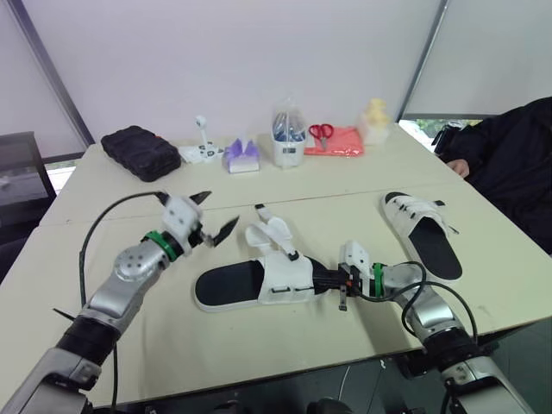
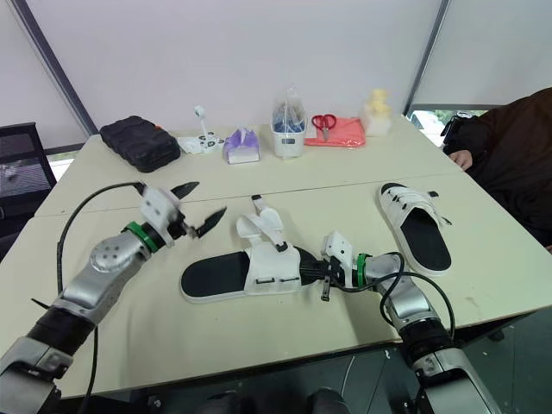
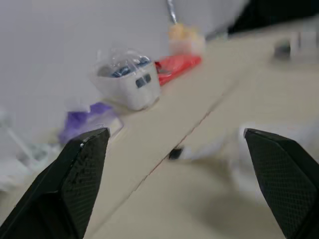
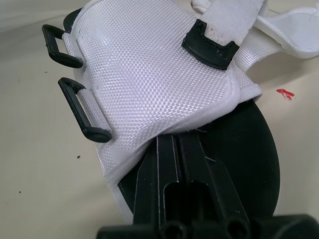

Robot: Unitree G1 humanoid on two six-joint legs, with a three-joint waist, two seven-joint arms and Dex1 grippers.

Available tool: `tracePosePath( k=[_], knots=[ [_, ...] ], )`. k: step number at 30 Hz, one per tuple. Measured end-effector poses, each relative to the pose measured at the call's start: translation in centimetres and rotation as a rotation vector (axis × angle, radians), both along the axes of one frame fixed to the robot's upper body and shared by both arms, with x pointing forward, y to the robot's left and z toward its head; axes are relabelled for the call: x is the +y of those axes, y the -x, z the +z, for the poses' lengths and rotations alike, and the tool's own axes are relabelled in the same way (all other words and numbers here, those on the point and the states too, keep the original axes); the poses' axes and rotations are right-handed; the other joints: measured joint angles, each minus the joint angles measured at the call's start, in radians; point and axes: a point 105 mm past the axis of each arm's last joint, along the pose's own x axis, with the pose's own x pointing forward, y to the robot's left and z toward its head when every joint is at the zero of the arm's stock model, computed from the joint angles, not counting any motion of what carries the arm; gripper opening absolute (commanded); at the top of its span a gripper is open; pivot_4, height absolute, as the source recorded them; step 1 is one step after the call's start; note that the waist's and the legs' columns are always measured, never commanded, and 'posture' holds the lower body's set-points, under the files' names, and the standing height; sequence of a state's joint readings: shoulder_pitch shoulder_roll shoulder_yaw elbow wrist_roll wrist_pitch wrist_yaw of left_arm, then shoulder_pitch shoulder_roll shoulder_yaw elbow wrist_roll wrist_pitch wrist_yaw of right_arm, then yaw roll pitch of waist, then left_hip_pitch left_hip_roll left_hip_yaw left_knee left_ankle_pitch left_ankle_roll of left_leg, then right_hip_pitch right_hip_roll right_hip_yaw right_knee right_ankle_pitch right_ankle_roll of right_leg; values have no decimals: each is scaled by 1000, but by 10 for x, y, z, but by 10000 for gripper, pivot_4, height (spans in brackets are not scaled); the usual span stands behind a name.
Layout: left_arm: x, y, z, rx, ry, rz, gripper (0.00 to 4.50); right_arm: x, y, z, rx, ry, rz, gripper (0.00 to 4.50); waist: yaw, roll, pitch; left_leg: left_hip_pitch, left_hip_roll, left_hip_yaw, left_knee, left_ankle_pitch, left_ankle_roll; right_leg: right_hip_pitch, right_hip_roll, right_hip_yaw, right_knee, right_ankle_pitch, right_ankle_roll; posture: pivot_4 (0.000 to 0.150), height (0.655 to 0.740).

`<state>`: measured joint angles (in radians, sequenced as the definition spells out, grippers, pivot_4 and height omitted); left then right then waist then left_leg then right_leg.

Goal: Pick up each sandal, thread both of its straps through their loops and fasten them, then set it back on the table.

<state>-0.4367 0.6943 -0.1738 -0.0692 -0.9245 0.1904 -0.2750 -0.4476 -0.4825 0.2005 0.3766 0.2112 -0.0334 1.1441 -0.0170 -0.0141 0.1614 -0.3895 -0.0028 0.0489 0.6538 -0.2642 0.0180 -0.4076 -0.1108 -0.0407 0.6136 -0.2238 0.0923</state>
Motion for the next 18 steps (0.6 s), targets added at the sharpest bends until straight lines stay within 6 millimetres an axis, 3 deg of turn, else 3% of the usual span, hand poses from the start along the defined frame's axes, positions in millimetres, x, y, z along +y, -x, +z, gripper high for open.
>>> tracePosePath(
  k=[3,6,11,18],
  knots=[
    [-25,22,14,232,239,-155,44808,2,0,-1,3,-5,2,0,-1,0,0,1,0,0,-1,0,0,1,1,0,0,0,1,1500,7400],
    [-31,35,10,373,286,-207,44808,2,0,-1,5,-7,3,0,0,0,0,2,0,0,-1,0,0,2,3,0,0,0,1,1500,7400],
    [-36,39,-12,493,202,-190,44808,2,-2,-2,14,-10,-2,0,2,-1,-1,6,0,0,0,0,0,6,8,0,-1,-1,-1,1500,7400],
    [-66,30,-46,587,109,-205,44808,7,-3,-4,23,-16,0,0,-4,-3,0,16,1,1,-4,0,0,13,10,1,-4,-4,-6,1500,7400]
  ],
)
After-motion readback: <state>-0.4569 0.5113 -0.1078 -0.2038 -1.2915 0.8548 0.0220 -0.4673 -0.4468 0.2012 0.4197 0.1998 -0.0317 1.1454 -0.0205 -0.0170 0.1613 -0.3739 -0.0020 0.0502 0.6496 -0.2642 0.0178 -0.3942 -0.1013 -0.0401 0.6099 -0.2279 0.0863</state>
